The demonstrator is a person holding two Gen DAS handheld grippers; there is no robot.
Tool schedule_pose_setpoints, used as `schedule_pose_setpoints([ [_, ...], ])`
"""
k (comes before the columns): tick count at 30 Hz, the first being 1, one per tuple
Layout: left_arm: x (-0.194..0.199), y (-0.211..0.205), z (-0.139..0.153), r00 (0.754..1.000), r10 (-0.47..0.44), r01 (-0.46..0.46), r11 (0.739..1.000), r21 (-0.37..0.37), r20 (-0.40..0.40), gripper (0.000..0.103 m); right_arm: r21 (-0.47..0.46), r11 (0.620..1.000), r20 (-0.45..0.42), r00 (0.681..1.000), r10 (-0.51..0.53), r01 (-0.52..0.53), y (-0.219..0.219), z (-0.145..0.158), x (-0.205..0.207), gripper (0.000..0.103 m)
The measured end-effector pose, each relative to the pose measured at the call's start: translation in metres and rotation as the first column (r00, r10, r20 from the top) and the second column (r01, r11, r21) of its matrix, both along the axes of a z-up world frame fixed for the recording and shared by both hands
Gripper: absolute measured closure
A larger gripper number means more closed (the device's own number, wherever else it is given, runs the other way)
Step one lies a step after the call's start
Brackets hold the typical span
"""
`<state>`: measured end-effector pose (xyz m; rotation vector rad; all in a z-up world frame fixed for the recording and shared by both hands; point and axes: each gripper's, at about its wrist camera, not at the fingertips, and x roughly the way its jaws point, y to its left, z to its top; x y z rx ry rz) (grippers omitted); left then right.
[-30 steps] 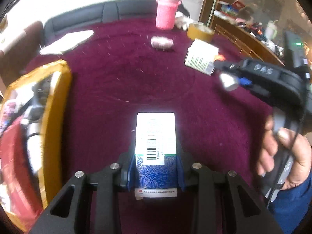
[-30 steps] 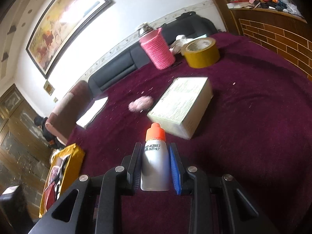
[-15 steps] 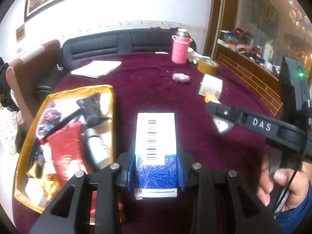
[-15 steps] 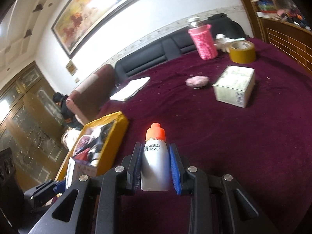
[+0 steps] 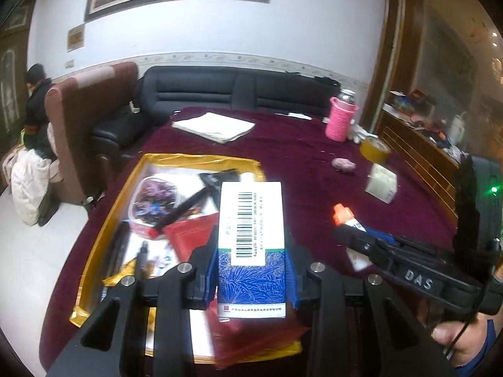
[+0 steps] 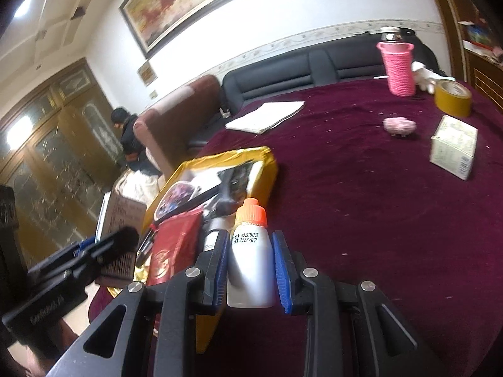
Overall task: Organize objects
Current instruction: 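Carry the bottle and blue box into the tray and open both grippers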
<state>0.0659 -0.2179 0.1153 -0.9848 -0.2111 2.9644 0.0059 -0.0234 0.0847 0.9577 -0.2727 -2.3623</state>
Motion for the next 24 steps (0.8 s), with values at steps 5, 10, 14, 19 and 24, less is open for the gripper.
schedule_pose_setpoints([
  [5, 0.001, -0.029, -0.009, 0.998, 0.065, -0.065, 0.998, -0.001, 0.008, 0.070, 0.029, 0.999, 0.000, 0.999, 0.045, -0.045, -0.031, -0.003, 0.002, 0.073],
  [10, 0.000, -0.056, -0.021, 0.994, 0.106, -0.106, 0.994, 0.009, 0.037, 0.070, 0.061, 0.994, 0.002, 0.996, 0.086, -0.086, -0.062, -0.007, 0.004, 0.073],
  [14, -0.001, -0.071, -0.029, 0.990, 0.129, -0.131, 0.991, 0.022, 0.061, 0.070, 0.082, 0.991, 0.000, 0.994, 0.105, -0.104, -0.079, -0.009, 0.004, 0.073],
  [19, -0.005, -0.078, -0.042, 0.987, 0.132, -0.136, 0.990, 0.035, 0.096, 0.070, 0.119, 0.987, -0.009, 0.994, 0.106, -0.104, -0.092, -0.012, 0.001, 0.073],
  [24, -0.009, -0.077, -0.050, 0.985, 0.126, -0.131, 0.990, 0.041, 0.115, 0.070, 0.155, 0.984, 0.011, 0.996, 0.086, -0.087, -0.102, -0.020, -0.014, 0.073],
])
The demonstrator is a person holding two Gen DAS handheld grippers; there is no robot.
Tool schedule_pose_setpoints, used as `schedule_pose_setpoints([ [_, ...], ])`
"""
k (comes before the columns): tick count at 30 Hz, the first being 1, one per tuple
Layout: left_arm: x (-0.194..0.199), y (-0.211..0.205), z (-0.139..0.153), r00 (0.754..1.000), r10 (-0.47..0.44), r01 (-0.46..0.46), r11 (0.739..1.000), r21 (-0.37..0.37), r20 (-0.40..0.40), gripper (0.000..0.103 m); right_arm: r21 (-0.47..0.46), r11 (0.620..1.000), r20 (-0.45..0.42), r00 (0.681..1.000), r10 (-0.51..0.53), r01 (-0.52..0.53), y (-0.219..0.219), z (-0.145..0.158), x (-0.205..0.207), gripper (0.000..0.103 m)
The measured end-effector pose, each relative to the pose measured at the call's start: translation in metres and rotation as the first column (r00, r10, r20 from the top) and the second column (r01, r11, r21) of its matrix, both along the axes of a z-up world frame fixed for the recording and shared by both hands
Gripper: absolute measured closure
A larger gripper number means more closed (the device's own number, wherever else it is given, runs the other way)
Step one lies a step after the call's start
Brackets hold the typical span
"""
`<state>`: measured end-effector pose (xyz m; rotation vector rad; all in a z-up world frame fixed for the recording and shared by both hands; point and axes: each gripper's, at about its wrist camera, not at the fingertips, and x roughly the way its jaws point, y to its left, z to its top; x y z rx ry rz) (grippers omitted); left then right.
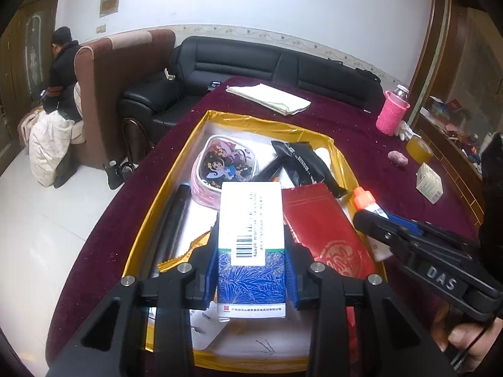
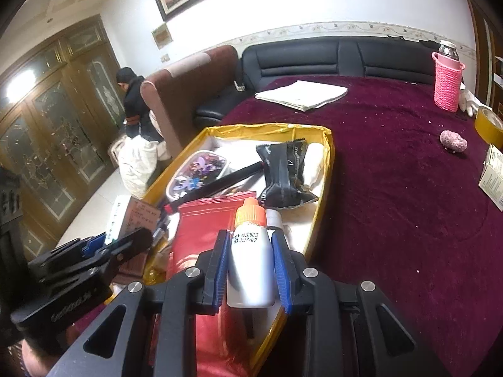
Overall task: Organize objects
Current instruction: 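Carry the bottle and blue box into the tray and open both grippers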
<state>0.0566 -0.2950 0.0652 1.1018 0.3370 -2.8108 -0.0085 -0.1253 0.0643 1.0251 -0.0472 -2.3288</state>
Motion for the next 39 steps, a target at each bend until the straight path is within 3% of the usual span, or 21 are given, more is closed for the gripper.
schedule_pose_setpoints([
  [20, -0.008, 0.003, -0.014, 1.000, 0.004, -0.004, 1.000, -0.009, 0.029, 0.069, 0.065, 0.997, -0.001, 0.999, -0.040, 0.040, -0.023, -0.015, -0.037, 0.073],
  [29, -0.007, 0.006, -0.014, 1.000, -0.002, 0.003, 1.000, -0.008, 0.029, 0.063, 0.056, 0.998, 0.013, 0.999, -0.044, 0.043, -0.020, -0.015, -0.037, 0.072],
  [33, -0.006, 0.005, -0.014, 0.999, 0.015, -0.015, 1.000, -0.002, 0.032, 0.053, 0.052, 0.998, 0.032, 0.999, -0.040, 0.038, -0.017, -0.013, -0.036, 0.071],
  [36, -0.004, 0.005, -0.010, 1.000, 0.009, -0.009, 1.000, 0.020, 0.016, 0.033, 0.026, 0.999, 0.051, 0.998, -0.037, 0.036, -0.011, -0.009, -0.034, 0.061],
  [39, -0.001, 0.010, -0.003, 1.000, 0.000, 0.000, 1.000, 0.001, -0.008, 0.031, 0.011, 0.999, 0.035, 0.998, -0.046, 0.045, -0.004, -0.002, -0.030, 0.051],
])
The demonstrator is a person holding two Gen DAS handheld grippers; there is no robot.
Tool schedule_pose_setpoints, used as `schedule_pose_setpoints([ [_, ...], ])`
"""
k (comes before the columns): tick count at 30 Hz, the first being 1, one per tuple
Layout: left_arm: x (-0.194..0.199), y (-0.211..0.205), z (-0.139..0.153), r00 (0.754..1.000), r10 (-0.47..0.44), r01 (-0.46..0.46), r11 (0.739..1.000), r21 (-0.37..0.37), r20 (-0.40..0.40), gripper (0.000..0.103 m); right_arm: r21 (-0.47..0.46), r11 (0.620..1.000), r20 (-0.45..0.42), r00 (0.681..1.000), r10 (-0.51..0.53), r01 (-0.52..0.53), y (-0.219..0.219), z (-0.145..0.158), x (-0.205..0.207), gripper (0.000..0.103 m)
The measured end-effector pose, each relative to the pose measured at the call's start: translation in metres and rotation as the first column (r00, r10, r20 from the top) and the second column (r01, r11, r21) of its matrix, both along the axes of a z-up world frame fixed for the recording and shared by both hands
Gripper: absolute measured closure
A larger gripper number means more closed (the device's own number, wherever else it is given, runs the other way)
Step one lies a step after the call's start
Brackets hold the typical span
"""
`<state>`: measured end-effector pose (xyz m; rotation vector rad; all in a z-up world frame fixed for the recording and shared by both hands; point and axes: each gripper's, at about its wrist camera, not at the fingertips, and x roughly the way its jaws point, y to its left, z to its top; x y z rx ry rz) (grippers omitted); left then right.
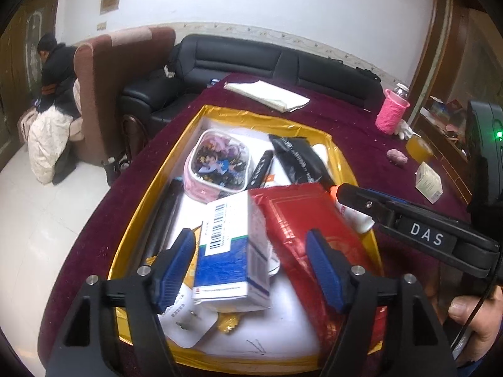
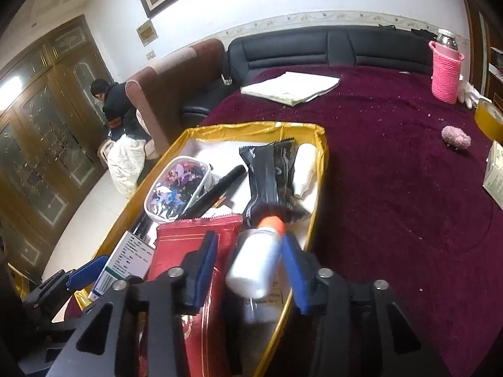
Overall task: Organize objects
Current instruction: 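Carry the bottle and blue box into the tray and open both grippers, then grasp the flat white printed box with the right gripper while the left gripper grasps the pink fluffy ball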
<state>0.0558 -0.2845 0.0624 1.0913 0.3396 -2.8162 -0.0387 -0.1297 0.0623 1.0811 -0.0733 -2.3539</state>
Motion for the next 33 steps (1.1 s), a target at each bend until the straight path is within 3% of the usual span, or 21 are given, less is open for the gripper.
schedule_pose_setpoints([
  [6, 0.011, 0.009, 0.019, 0.997, 0.005, -0.006, 1.000, -0.019, -0.071, 0.028, -0.053, 0.997, -0.036, 0.998, -0.052, 0.050, 0.033, 0.021, 0.007, 0.042],
  [8, 0.015, 0.016, 0.027, 0.995, -0.008, 0.005, 1.000, -0.026, -0.096, 0.024, -0.060, 0.993, -0.046, 0.993, -0.107, 0.104, 0.055, 0.029, 0.005, 0.029],
  [10, 0.017, 0.027, 0.035, 0.992, -0.037, 0.032, 0.998, -0.047, -0.119, 0.022, -0.082, 0.977, -0.051, 0.978, -0.200, 0.196, 0.092, 0.040, -0.003, 0.022],
  [13, 0.018, 0.045, 0.039, 0.987, -0.083, 0.074, 0.995, -0.065, -0.138, 0.021, -0.060, 0.913, -0.034, 0.913, -0.407, 0.405, 0.159, 0.052, -0.026, 0.011],
  [16, 0.015, 0.057, 0.038, 0.982, -0.129, 0.122, 0.991, -0.057, -0.138, 0.021, -0.003, 0.808, 0.007, 0.808, -0.589, 0.589, 0.221, 0.056, -0.057, 0.009],
  [18, 0.013, 0.062, 0.036, 0.979, -0.151, 0.146, 0.988, -0.050, -0.135, 0.021, 0.054, 0.746, 0.035, 0.745, -0.666, 0.664, 0.257, 0.052, -0.084, 0.009],
  [21, 0.009, 0.065, 0.031, 0.977, -0.175, 0.171, 0.984, -0.045, -0.121, 0.021, 0.097, 0.699, 0.085, 0.694, -0.715, 0.708, 0.282, 0.041, -0.116, 0.009],
  [25, 0.009, 0.065, 0.027, 0.977, -0.186, 0.183, 0.982, -0.035, -0.103, 0.021, 0.128, 0.684, 0.156, 0.666, -0.729, 0.718, 0.283, 0.023, -0.151, 0.009],
  [33, 0.004, 0.074, 0.025, 0.974, -0.212, 0.208, 0.977, -0.049, -0.077, 0.020, 0.242, 0.665, 0.203, 0.633, -0.747, 0.707, 0.278, -0.014, -0.200, 0.010],
])
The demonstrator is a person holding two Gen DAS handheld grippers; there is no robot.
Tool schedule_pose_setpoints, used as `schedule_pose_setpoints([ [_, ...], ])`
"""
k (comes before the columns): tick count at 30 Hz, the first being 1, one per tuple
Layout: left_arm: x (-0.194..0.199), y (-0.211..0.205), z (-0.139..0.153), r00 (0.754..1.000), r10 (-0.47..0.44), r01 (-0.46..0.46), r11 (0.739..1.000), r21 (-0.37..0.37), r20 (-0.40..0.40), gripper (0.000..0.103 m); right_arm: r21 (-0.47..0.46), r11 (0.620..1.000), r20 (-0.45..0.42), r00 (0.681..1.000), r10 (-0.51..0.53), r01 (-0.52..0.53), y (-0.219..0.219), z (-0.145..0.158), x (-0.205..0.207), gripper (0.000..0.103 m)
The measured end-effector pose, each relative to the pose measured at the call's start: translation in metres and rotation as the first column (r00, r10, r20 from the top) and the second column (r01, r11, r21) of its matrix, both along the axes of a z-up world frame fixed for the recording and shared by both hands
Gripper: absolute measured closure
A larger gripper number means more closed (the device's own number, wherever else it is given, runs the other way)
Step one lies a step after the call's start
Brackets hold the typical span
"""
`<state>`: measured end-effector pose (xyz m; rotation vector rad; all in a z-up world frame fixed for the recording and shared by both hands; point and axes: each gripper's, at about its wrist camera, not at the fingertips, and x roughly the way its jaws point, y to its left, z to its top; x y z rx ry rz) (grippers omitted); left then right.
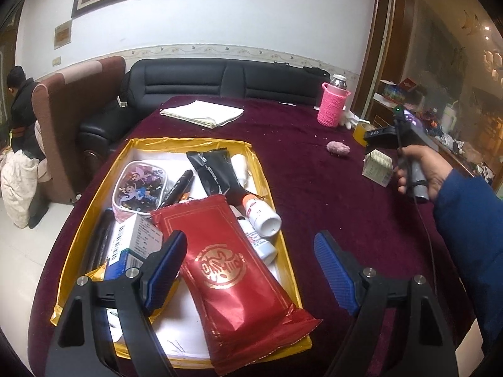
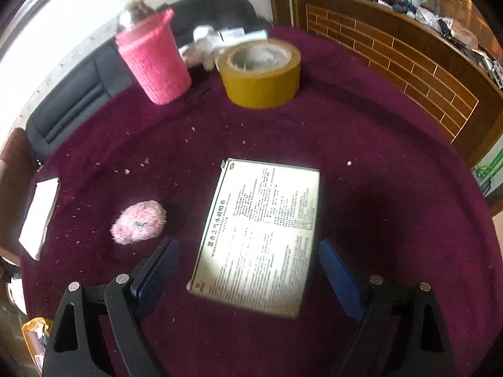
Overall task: Organize objects
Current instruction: 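Grasp the flat white printed box with the right gripper while the left gripper grasps the pink fluffy ball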
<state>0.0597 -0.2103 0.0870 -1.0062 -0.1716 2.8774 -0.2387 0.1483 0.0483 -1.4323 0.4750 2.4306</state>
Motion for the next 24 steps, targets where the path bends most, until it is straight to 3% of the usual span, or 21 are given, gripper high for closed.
schedule_pose_setpoints([
  [1, 0.000, 0.002, 0.000, 1.000, -0.004, 0.004, 1.000, -0.003, 0.002, 0.020, 0.010, 1.000, 0.003, 1.000, 0.006, -0.006, 0.001, -0.004, -0.001, 0.011],
  [2, -0.001, 0.004, 0.001, 1.000, -0.008, 0.008, 1.000, -0.008, 0.004, 0.020, 0.005, 1.000, -0.002, 1.000, 0.014, -0.014, 0.002, -0.008, 0.001, 0.022],
  [9, -0.016, 0.030, 0.011, 0.996, -0.076, 0.077, 0.997, -0.026, 0.043, 0.017, -0.092, 0.991, -0.135, 0.987, 0.082, -0.095, 0.025, -0.001, 0.047, 0.025],
  [11, -0.028, 0.041, 0.016, 0.988, -0.132, 0.131, 0.991, 0.023, 0.080, 0.015, -0.127, 0.984, -0.203, 0.974, 0.101, -0.129, 0.029, 0.010, 0.073, 0.025],
  [14, -0.056, 0.068, 0.026, 0.968, -0.213, 0.205, 0.976, 0.073, 0.134, 0.015, -0.134, 0.975, -0.321, 0.938, 0.129, -0.180, 0.031, 0.025, 0.114, 0.025],
  [19, -0.114, 0.131, 0.037, 0.950, -0.266, 0.269, 0.963, 0.005, 0.161, 0.015, -0.103, 0.975, -0.469, 0.874, 0.128, -0.198, 0.044, 0.020, 0.146, 0.025],
  [22, -0.161, 0.158, 0.027, 0.937, -0.276, 0.273, 0.961, 0.040, 0.215, 0.015, -0.176, 0.962, -0.469, 0.877, 0.104, -0.208, 0.065, 0.009, 0.143, 0.025],
  [24, -0.191, 0.169, 0.019, 0.941, -0.247, 0.241, 0.969, 0.056, 0.233, 0.015, -0.192, 0.963, -0.468, 0.880, 0.081, -0.190, 0.075, 0.006, 0.139, 0.025],
])
